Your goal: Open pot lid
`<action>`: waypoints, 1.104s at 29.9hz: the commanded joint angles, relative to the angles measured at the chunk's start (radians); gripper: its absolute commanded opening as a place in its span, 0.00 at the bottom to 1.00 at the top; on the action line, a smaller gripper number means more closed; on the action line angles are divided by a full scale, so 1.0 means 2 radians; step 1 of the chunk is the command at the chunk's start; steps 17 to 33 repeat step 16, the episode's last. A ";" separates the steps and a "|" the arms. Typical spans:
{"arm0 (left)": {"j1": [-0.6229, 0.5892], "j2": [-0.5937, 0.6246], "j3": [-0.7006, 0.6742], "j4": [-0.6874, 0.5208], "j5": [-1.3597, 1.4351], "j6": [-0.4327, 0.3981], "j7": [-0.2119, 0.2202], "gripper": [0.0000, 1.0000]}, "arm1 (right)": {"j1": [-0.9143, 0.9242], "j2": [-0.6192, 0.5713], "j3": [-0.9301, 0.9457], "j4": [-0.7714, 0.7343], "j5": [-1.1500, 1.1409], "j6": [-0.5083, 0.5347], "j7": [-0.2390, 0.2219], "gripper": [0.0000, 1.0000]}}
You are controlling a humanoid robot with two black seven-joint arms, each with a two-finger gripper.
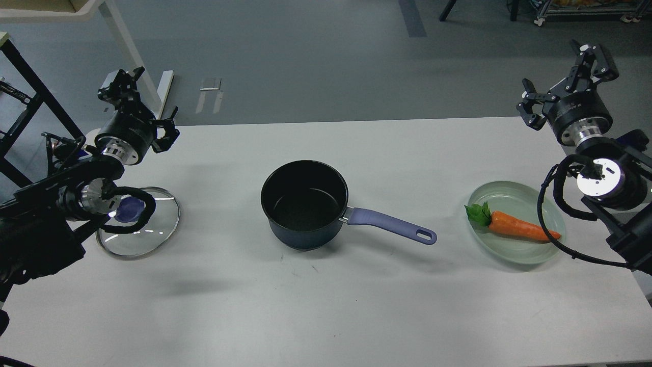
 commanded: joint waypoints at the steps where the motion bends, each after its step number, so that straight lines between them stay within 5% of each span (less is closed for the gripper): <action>1: 0.000 0.004 -0.014 0.000 0.000 -0.005 0.000 1.00 | -0.002 0.034 0.030 -0.045 0.000 0.032 -0.004 0.99; 33: 0.002 -0.004 -0.029 0.000 -0.005 -0.003 0.000 1.00 | 0.004 0.040 0.030 -0.040 -0.001 0.061 -0.005 1.00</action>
